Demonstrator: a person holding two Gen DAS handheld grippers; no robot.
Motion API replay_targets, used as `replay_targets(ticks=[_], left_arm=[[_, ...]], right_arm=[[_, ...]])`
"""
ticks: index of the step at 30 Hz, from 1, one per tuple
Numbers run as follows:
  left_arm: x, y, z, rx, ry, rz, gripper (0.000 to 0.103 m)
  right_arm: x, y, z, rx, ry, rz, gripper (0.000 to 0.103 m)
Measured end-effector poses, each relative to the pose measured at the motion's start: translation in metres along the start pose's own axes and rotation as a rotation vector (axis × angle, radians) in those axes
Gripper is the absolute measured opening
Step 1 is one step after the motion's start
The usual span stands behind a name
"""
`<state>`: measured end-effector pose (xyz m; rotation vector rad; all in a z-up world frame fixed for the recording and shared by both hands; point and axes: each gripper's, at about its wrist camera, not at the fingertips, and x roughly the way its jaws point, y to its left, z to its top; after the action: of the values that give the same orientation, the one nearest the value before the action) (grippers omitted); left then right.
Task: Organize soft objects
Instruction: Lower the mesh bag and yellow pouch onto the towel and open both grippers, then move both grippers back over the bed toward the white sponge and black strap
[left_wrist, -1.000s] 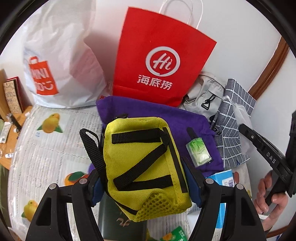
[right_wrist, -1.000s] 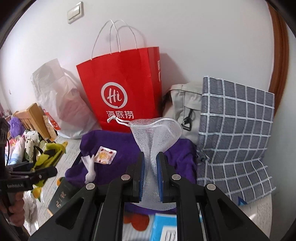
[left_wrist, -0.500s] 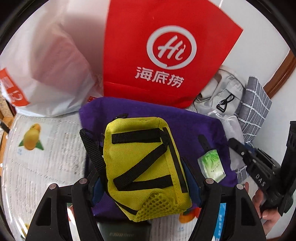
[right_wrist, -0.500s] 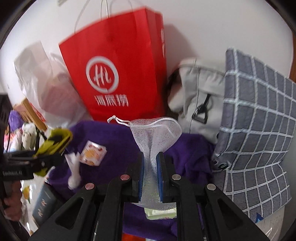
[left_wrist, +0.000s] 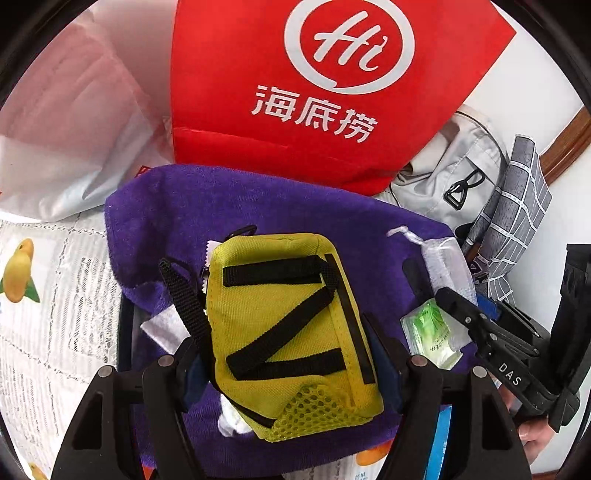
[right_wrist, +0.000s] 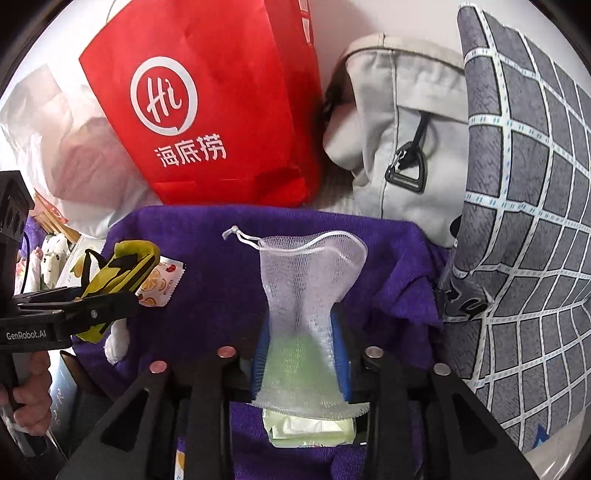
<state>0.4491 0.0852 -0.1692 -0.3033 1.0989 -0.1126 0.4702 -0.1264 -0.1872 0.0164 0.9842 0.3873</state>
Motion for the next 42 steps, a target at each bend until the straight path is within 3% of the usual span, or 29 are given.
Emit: replay_targets(ticks=[5,11,23,28,32,36,40,42], left_arm=[[0.004,-0.001,0.000,0.013,-0.001,-0.011,0.072],[0.003,0.002,0.001,-0.014,0.004,-0.018,0.079],[-0.024,0.003,0.001,-0.032,-0.022,-0.008,0.079],[-0.055,-0.001,-0.014,-0.035,-0.085,0.008,0.078],[-0.077,-0.006,-0.034,-0.025,-0.071,-0.011,0.078],[-0.104,-0.010,-0.060,-0.011,-0.108,0.031,0.078],[-0.129,-0.012,-0.093,-0.005,-0.139,0.052,0.078],[-0.135,-0.011,-0.109,-0.002,-0.140,0.058,0.078]], right_arm=[[0.001,0.001,-0.002,0.004,-0.003,-0.006,0.061],[0.006,0.007,0.001,-0.002,-0.011,-0.004,0.073],[-0.034,0.013,0.005,0.011,-0.098,-0.004,0.074],[-0.067,0.024,-0.004,-0.021,-0.136,-0.015,0.074],[-0.094,0.024,-0.025,-0.027,-0.140,-0.036,0.074],[-0.117,0.025,-0.059,-0.022,-0.113,-0.013,0.072],[-0.137,0.038,-0.093,-0.063,-0.096,-0.035,0.054],[-0.149,0.043,-0.115,-0.062,-0.087,-0.024,0.052]])
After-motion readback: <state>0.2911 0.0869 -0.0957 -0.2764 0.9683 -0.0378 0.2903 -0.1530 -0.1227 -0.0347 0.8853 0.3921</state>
